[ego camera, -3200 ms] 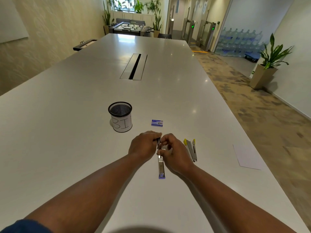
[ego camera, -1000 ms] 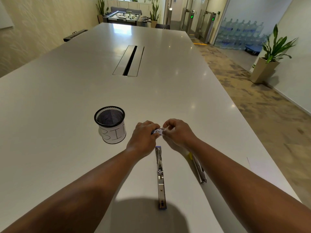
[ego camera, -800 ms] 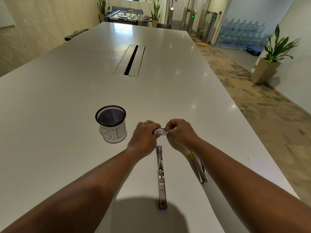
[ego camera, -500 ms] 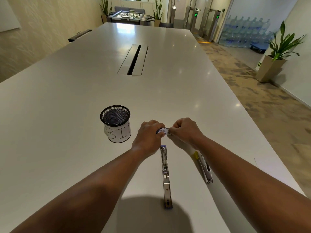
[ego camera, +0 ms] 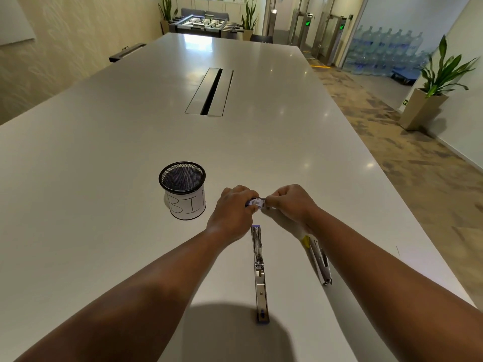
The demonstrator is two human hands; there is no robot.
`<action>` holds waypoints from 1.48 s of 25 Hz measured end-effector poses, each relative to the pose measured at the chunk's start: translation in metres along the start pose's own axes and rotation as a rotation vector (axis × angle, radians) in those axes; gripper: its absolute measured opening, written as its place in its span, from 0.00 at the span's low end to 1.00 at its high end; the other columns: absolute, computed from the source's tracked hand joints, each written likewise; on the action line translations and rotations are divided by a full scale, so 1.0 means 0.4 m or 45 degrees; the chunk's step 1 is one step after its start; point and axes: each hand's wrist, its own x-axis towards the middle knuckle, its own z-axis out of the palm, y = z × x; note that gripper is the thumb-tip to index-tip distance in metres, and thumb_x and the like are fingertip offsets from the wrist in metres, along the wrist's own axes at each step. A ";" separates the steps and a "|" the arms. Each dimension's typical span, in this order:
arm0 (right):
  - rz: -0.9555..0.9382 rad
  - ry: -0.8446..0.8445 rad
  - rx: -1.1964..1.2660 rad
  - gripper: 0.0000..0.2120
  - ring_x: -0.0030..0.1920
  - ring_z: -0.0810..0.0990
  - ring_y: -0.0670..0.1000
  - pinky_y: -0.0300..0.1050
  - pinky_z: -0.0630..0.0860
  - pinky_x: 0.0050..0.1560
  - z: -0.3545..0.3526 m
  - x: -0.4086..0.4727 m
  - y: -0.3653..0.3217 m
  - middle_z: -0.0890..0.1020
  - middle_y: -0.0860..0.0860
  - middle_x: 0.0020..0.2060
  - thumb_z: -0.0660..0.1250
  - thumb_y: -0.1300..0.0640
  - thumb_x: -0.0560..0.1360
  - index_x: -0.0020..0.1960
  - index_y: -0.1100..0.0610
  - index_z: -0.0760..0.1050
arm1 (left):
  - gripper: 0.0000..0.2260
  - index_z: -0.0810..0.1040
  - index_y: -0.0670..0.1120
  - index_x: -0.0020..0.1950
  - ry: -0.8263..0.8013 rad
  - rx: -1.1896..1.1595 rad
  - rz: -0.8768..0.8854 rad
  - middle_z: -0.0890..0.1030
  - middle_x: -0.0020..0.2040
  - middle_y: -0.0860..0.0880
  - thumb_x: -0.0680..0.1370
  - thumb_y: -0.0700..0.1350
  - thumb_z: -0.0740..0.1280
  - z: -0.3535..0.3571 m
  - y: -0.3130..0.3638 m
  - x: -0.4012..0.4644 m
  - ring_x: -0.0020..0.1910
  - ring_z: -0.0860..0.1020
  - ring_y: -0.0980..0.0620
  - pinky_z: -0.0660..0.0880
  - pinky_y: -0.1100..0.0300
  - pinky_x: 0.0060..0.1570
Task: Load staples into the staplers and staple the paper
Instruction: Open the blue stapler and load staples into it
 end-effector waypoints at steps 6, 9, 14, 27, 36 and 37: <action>-0.130 -0.220 -0.091 0.06 0.41 0.80 0.49 0.42 0.75 0.38 -0.008 -0.017 0.007 0.84 0.54 0.43 0.77 0.60 0.68 0.37 0.56 0.80 | 0.14 0.80 0.50 0.66 -0.003 -0.006 -0.012 0.79 0.61 0.53 0.80 0.47 0.67 0.001 -0.002 -0.001 0.59 0.66 0.56 0.66 0.57 0.56; -0.076 -0.053 0.082 0.06 0.47 0.80 0.55 0.51 0.78 0.47 -0.020 -0.006 0.026 0.83 0.53 0.46 0.69 0.63 0.72 0.47 0.55 0.79 | 0.13 0.80 0.50 0.65 0.002 -0.003 -0.011 0.80 0.61 0.54 0.80 0.46 0.68 0.000 -0.001 -0.002 0.57 0.65 0.56 0.65 0.57 0.55; 0.017 0.074 0.119 0.07 0.47 0.82 0.53 0.50 0.81 0.49 -0.008 0.009 0.031 0.83 0.55 0.46 0.75 0.60 0.72 0.49 0.55 0.80 | 0.13 0.81 0.50 0.64 0.000 -0.007 -0.015 0.80 0.60 0.54 0.80 0.46 0.68 0.001 -0.001 0.001 0.57 0.66 0.57 0.65 0.58 0.55; 0.030 0.119 0.141 0.07 0.37 0.80 0.48 0.42 0.77 0.38 0.025 0.020 0.008 0.83 0.52 0.37 0.77 0.62 0.69 0.44 0.60 0.80 | 0.13 0.80 0.51 0.65 0.001 -0.004 0.028 0.80 0.60 0.56 0.81 0.48 0.67 0.001 -0.006 0.001 0.60 0.63 0.57 0.65 0.57 0.57; -0.026 0.105 0.092 0.06 0.40 0.80 0.47 0.39 0.73 0.37 0.019 0.007 0.016 0.83 0.51 0.40 0.76 0.60 0.71 0.44 0.56 0.80 | 0.14 0.80 0.51 0.65 0.003 0.014 0.021 0.80 0.61 0.55 0.81 0.49 0.67 0.006 -0.010 0.001 0.62 0.64 0.56 0.65 0.56 0.58; -0.032 0.099 0.087 0.06 0.41 0.80 0.47 0.40 0.74 0.38 0.018 0.004 0.015 0.83 0.51 0.41 0.76 0.60 0.71 0.45 0.55 0.80 | 0.14 0.80 0.51 0.65 0.003 0.013 0.021 0.80 0.61 0.55 0.81 0.49 0.66 0.006 -0.009 0.002 0.61 0.63 0.57 0.65 0.56 0.58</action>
